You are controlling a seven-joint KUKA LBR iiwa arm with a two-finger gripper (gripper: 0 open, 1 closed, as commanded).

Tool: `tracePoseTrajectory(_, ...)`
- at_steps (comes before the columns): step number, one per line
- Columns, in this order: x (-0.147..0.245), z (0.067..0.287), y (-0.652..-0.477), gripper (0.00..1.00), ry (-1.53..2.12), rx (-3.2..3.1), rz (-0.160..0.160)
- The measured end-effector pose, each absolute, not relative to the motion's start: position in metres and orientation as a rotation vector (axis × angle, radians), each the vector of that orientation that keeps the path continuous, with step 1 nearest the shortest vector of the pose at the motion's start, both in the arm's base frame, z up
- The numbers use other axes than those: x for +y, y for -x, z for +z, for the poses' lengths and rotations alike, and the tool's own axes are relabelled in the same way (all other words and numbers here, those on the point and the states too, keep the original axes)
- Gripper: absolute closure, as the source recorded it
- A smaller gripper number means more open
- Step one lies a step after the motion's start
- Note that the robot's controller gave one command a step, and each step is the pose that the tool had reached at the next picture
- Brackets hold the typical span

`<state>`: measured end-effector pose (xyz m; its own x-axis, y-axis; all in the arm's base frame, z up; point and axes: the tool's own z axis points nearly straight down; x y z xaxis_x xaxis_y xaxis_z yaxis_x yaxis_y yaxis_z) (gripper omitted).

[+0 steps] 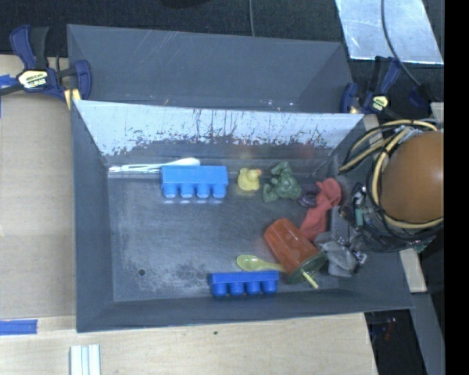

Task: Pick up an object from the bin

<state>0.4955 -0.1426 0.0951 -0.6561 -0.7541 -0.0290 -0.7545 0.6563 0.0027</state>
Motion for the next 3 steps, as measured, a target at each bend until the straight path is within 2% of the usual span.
tracePoseTrajectory(1, -0.148, 0.125, -0.496, 1.00, 1.285, 2.840, 0.006)
tracePoseTrajectory(3, -0.148, 0.169, -0.496, 1.00, 1.280, 2.840, 0.005)
